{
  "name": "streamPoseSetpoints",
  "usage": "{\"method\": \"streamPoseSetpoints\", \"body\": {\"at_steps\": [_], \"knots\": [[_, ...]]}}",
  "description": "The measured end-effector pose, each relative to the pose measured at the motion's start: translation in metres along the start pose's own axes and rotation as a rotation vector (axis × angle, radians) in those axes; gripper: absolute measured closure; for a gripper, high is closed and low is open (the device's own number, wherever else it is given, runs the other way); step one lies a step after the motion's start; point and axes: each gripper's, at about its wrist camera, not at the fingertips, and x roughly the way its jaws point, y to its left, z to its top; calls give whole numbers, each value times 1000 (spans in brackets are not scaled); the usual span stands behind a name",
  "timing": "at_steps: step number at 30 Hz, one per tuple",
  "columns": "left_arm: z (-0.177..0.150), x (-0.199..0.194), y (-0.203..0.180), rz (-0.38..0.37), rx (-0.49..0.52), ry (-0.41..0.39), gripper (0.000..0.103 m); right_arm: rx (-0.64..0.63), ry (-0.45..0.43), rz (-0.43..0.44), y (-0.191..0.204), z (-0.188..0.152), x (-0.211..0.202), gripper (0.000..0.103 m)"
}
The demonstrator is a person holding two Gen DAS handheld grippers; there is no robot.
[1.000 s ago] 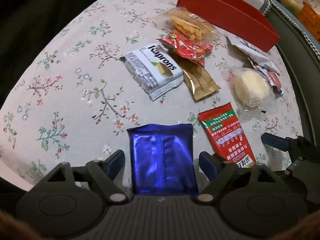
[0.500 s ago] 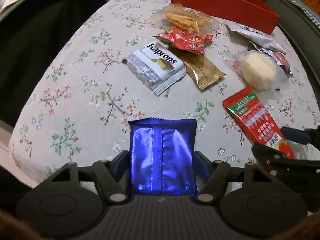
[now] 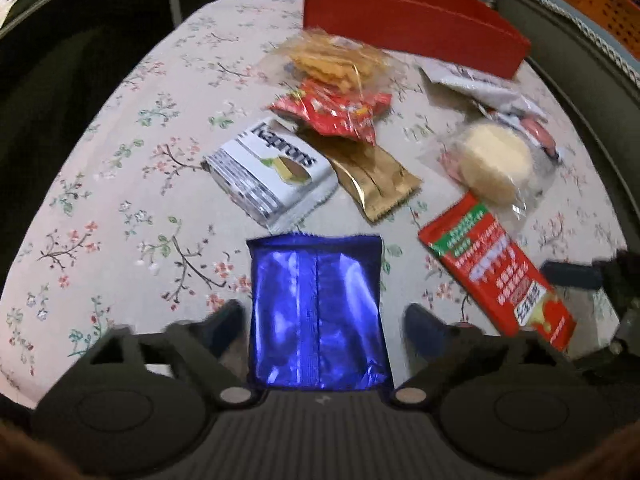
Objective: Organize snacks
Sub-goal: 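Close the right tool on the red-and-green sauce packet and lift it, then carry both packets over the red box with the left and right tools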
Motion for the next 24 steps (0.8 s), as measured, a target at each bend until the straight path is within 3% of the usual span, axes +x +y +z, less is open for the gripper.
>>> {"method": "streamPoseSetpoints", "body": {"at_steps": [3, 9, 10, 11, 13, 17, 24], "knots": [[-1, 4, 2, 7, -1, 7, 0, -55, 0, -36, 10, 0, 4, 0], [-4, 4, 8, 45, 21, 8, 0, -62, 34, -21, 6, 7, 4, 2], [-5, 2, 8, 56, 27, 6, 0, -61, 35, -33, 7, 7, 3, 8], [-6, 0, 8, 71, 30, -1, 0, -53, 29, -36, 7, 6, 0, 23], [-6, -3, 11, 76, 10, -3, 0, -34, 2, -47, 7, 4, -9, 42], [-1, -10, 12, 80, -22, -3, 12, 3, -16, -46, 2, -5, -18, 47], [1, -23, 13, 77, -60, -16, 15, 60, -75, -24, -11, -14, -37, 50]]}}
